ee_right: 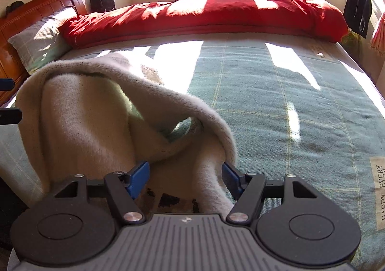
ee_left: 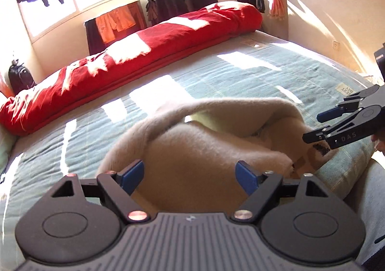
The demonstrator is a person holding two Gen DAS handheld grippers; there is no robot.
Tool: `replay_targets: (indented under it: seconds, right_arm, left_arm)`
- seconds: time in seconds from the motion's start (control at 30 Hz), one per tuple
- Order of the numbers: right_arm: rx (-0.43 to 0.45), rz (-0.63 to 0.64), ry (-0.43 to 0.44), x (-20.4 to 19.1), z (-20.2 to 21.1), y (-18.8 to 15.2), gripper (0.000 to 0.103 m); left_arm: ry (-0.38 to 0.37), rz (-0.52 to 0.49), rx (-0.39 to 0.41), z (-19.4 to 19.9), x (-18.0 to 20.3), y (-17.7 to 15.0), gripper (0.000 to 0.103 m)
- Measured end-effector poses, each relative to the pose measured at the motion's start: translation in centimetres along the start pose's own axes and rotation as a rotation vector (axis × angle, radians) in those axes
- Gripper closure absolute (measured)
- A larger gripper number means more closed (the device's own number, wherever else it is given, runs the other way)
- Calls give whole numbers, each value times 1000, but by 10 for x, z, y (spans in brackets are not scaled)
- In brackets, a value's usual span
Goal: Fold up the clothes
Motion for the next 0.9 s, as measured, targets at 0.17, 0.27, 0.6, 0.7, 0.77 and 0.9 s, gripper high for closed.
replay_targets:
  seconds: [0.17,0.27,0.6,0.7,0.77,0.9]
  right_arm:
    - [20,-58,30,15,3,-4,31]
    - [30,-93,39,25,5,-7,30]
    - [-5,-173,52,48,-13,-22,29]
    - [-9,-176,60,46,-15,-22,29]
    - [-10,-172,54,46,-16,-22,29]
    - [-8,-169,51,43,-14,-19,29]
  left_arm:
    - [-24,-349,2,-49,44,46,22]
    - [-6,-502,-56,-84,60,44,22]
    - [-3,-721,-222,-162,82,19,55]
    - [19,-738,-214,-163,79,19,81]
    - [12,-679,-203,-157,72,25,83]
    - [43,-541,-168,-141,40,35,83]
Point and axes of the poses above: each gripper's, at about its wrist camera, not at the fingertips, and z roughly against the way its jaws point, x to its right, y to its top, the point moved 8 cm from there along -z, roughly the way its jaws point, and after that the axes turned 5 degrees about x, right-handed, at the moved point
